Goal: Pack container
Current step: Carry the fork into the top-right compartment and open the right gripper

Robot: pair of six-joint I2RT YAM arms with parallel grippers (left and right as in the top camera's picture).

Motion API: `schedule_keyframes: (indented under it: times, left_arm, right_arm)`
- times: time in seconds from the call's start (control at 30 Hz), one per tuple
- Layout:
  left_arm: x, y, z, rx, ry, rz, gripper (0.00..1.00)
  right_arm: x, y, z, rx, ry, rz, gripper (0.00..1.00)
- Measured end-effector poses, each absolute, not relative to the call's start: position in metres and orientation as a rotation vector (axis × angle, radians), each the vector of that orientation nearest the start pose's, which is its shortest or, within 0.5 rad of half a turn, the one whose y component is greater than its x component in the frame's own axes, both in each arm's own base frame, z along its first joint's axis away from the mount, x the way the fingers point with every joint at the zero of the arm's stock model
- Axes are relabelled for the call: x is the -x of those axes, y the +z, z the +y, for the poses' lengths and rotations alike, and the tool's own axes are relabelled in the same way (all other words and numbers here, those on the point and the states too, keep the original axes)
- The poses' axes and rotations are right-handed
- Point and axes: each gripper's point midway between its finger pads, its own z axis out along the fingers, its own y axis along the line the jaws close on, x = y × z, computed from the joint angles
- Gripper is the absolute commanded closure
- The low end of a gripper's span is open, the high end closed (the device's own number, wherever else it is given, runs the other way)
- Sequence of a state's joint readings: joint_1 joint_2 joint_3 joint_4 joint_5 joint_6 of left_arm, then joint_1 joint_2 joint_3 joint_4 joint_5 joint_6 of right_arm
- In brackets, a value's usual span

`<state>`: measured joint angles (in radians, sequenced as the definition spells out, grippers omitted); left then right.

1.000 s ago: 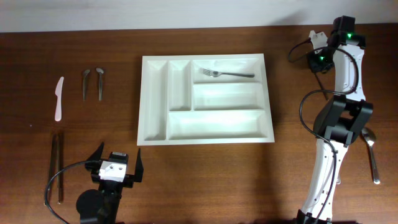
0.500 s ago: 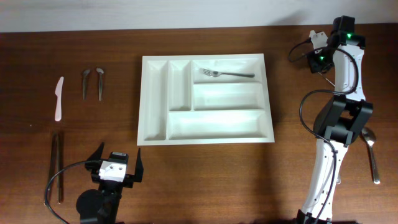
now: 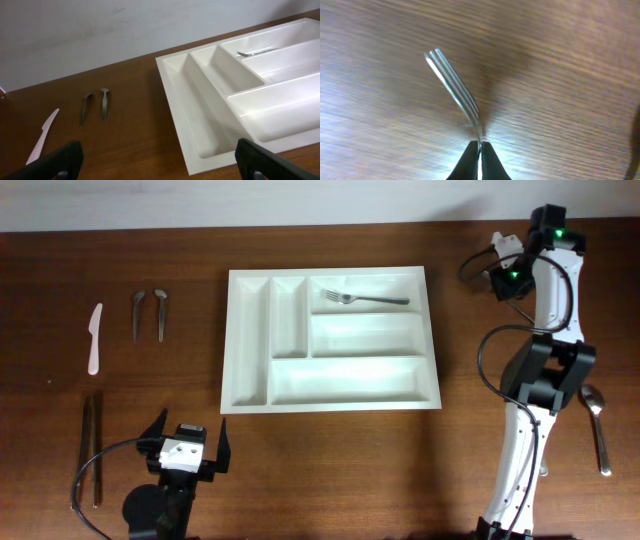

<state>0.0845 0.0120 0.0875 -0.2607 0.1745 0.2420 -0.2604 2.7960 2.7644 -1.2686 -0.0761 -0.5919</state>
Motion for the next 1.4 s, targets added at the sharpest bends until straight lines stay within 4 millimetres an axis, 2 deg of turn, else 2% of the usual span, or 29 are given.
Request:
schedule_keyframes:
  times: [0.1,0.2,0.33,0.43,0.7,1.03,1.2,1.4]
  left_arm:
    - [-0.237,0.15,-0.01,-0.264,0.085,1.734,0.01]
    - [-0.237,0.15,-0.01,-0.264,0.085,1.734,0.01]
    - [-0.237,0.15,-0.01,-0.264,0.085,1.734,0.01]
    - [-0.237,0.15,-0.01,-0.264,0.085,1.734,0.01]
    - [-0.237,0.15,-0.01,-0.264,0.085,1.734,0.01]
    - [-0.237,0.15,-0.01,-0.264,0.085,1.734,0.01]
    - [-0.237,0.15,-0.01,-0.264,0.085,1.734,0.01]
    - [-0.237,0.15,-0.01,-0.264,0.085,1.734,0.01]
  right_arm:
    - [-0.574,0.041,-0.115,0.589,-0.081,2.763,0.96]
    - [-0.583,0.072,-0.084,0.709,-0.105,2.678,0.96]
    - [-0.59,0.105,-0.035,0.874,-0.101,2.554,0.96]
    - [-0.589,0.12,0.007,1.002,-0.061,2.471,0.96]
    - [-0.577,0.12,0.084,1.235,-0.002,2.373,0.96]
    - [-0.561,0.121,0.16,1.422,0.036,2.265,0.96]
    - [-0.552,0.12,0.184,1.482,0.057,2.234,0.96]
    - [-0.549,0.108,0.184,1.504,0.074,2.26,0.96]
